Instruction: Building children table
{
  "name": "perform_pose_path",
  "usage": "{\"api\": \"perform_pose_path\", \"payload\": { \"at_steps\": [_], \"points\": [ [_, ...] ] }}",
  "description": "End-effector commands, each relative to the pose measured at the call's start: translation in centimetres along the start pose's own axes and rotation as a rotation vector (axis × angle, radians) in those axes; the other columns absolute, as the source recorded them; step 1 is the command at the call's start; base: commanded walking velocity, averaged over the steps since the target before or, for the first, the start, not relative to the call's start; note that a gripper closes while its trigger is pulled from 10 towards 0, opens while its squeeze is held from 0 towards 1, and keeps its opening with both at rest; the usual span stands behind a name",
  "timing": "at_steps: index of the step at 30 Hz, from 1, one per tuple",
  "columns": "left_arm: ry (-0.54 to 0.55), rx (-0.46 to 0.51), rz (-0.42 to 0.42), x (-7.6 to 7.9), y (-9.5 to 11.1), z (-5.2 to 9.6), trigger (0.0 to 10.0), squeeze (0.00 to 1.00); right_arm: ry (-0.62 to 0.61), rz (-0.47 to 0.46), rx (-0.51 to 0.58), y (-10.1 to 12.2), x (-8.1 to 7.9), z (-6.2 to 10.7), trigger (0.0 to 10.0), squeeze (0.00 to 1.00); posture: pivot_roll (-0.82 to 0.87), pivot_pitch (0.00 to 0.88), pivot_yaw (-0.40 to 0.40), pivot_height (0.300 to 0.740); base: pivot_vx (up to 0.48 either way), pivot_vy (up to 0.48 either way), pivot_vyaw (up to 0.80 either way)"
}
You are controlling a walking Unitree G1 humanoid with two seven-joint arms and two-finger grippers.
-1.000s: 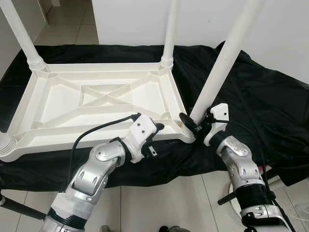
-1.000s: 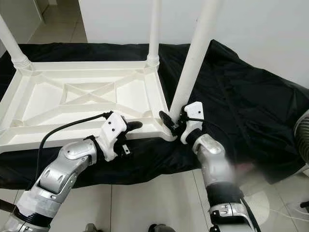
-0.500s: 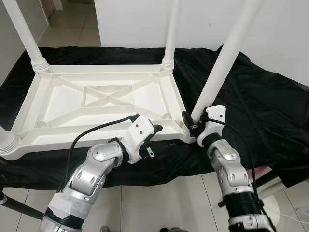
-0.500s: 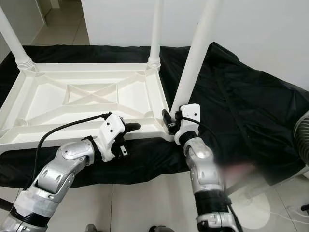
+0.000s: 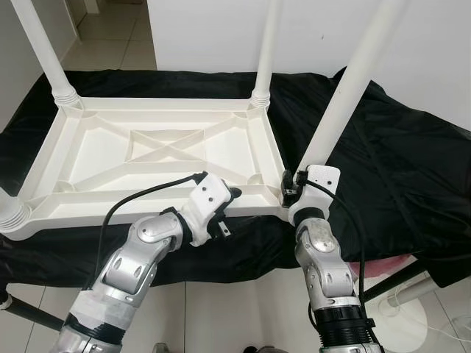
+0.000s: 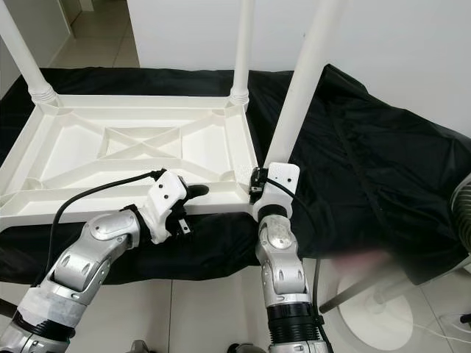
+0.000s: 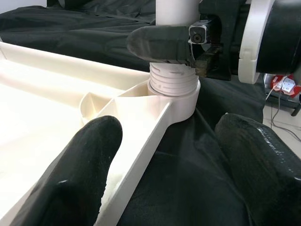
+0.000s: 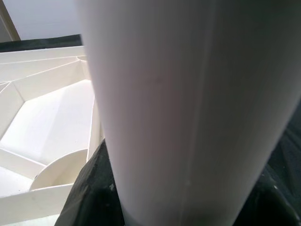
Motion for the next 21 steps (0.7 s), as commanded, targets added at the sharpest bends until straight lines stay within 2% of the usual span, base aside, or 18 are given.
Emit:
{"api": "perform_pose_path", "payload": {
  "at_steps": [1, 5, 6, 12, 21],
  "points": [
    [0.002, 0.000, -0.008, -0.3, 0.1, 0.0, 10.0, 0.00, -0.048, -0.038, -0.054, -0.9, 0.0, 0.7, 10.0, 0.00, -0.06, 0.059, -0.044, 0.740, 0.000, 0.000, 0.00],
    [0.006, 0.002, -0.009, -0.4, 0.1, 0.0, 10.0, 0.00, -0.047, -0.039, -0.049, -0.8, 0.2, 0.7, 10.0, 0.00, -0.06, 0.059, -0.044, 0.740, 0.000, 0.000, 0.00],
    [0.010, 0.005, -0.010, -0.4, 0.2, 0.0, 10.0, 0.00, -0.003, -0.060, -0.025, -0.5, 0.0, 0.7, 10.0, 1.00, -0.06, 0.056, -0.047, 0.740, 0.000, 0.000, 0.00],
    [0.018, 0.009, -0.012, -0.5, 0.2, 0.0, 10.0, 0.00, 0.052, -0.063, 0.024, 0.1, 0.1, 0.7, 10.0, 1.00, -0.06, 0.054, -0.052, 0.740, 0.000, 0.000, 0.00],
    [0.028, 0.015, -0.009, -0.6, 0.3, 0.0, 10.0, 0.00, 0.102, -0.047, 0.036, -0.2, 0.7, 0.6, 10.0, 1.00, -0.05, 0.060, -0.056, 0.740, 0.000, 0.000, 0.00]
  ]
}}
Point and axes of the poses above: a point about 5 cm out from each wrist's last joint towards the gripper, its own z axis pointing back from the gripper into the wrist, its own y axis along the axis of the wrist's last joint, x = y × z, the point moved 1 cm from there along -z, pointing out of the wrist towards the gripper, and after that the axes turned 11 degrees about z, right-handed, at the moved point
